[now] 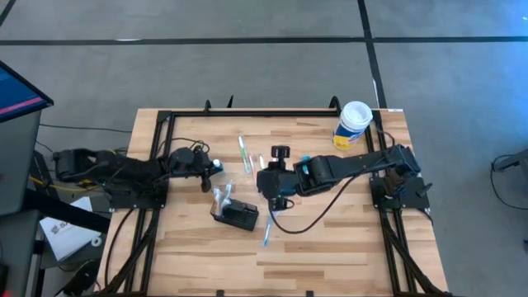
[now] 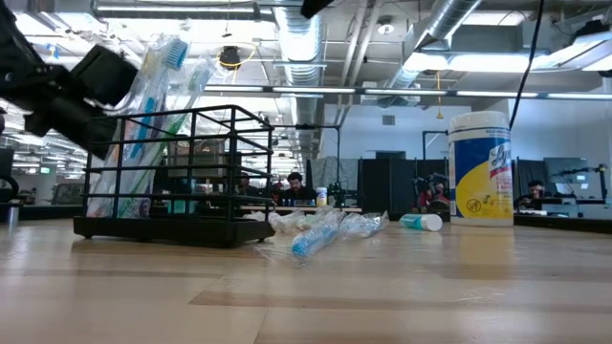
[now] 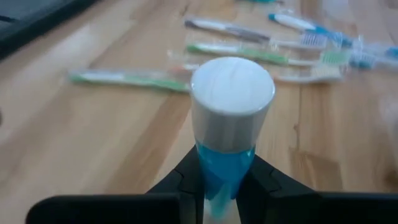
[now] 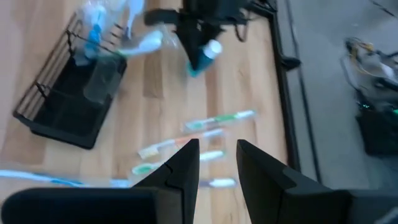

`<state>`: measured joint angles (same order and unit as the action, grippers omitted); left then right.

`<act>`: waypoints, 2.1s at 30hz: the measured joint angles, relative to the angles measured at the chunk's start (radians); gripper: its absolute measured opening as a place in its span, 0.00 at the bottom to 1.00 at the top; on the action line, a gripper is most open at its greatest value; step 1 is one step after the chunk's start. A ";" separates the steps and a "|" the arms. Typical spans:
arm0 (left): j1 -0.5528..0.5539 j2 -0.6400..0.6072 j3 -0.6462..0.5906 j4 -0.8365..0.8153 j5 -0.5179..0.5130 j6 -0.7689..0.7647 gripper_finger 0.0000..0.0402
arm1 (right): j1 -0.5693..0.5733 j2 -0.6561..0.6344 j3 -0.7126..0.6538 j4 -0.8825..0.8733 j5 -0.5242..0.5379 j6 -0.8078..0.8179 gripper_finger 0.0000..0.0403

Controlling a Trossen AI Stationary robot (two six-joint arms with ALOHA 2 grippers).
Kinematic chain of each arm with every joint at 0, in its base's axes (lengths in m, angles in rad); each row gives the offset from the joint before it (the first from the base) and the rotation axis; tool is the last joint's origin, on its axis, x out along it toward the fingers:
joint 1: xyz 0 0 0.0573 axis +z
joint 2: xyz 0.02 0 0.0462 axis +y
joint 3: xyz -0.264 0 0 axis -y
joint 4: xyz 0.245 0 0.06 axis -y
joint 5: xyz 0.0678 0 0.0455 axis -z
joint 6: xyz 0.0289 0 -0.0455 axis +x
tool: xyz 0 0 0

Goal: Pick & Place toothbrushing station
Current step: Put the left blue mouthwash into the wire organizer

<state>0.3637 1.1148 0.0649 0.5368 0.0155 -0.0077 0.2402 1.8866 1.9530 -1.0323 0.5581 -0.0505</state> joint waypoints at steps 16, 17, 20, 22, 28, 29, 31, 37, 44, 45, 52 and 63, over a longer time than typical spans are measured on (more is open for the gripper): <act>-0.017 -0.249 0.333 -0.647 -0.168 0.034 0.11 | -0.089 0.000 0.000 0.076 -0.190 -0.114 0.24; -0.025 -0.257 0.354 -0.680 -0.187 0.036 0.11 | -0.091 0.000 0.000 0.084 -0.196 -0.126 0.24; -0.058 -0.272 0.417 -0.754 -0.217 0.055 0.11 | -0.093 -0.001 0.000 0.102 -0.199 -0.168 0.24; -0.087 -0.271 0.456 -0.787 -0.223 0.057 0.11 | -0.093 -0.005 0.000 0.115 -0.200 -0.195 0.24; -0.192 -0.271 0.554 -0.890 -0.226 0.079 0.11 | -0.093 -0.008 0.000 0.165 -0.212 -0.238 0.24; -0.213 -0.271 0.567 -0.906 -0.226 0.079 0.11 | -0.093 -0.008 0.000 0.171 -0.222 -0.241 0.24; -0.256 -0.271 0.594 -0.926 -0.226 0.079 0.11 | -0.093 -0.008 0.000 0.192 -0.228 -0.241 0.24; -0.376 -0.268 0.659 -0.943 -0.225 0.081 0.11 | -0.093 -0.008 0.000 0.254 -0.283 -0.257 0.24; -0.479 -0.229 0.704 -0.938 -0.227 0.073 0.11 | -0.089 -0.008 0.000 0.336 -0.361 -0.272 0.24; -0.488 -0.217 0.708 -0.942 -0.231 0.068 0.11 | -0.089 -0.008 0.000 0.338 -0.368 -0.272 0.24; -0.521 -0.100 0.764 -0.937 -0.245 0.061 0.11 | -0.089 -0.008 0.000 0.349 -0.428 -0.251 0.24; -0.527 -0.034 0.854 -0.939 -0.247 0.063 0.12 | -0.096 -0.008 0.000 0.337 -0.452 -0.238 0.27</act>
<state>-0.1636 1.0808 0.9188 -0.4023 -0.2311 0.0551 0.1445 1.8786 1.9526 -0.6952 0.1056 -0.2887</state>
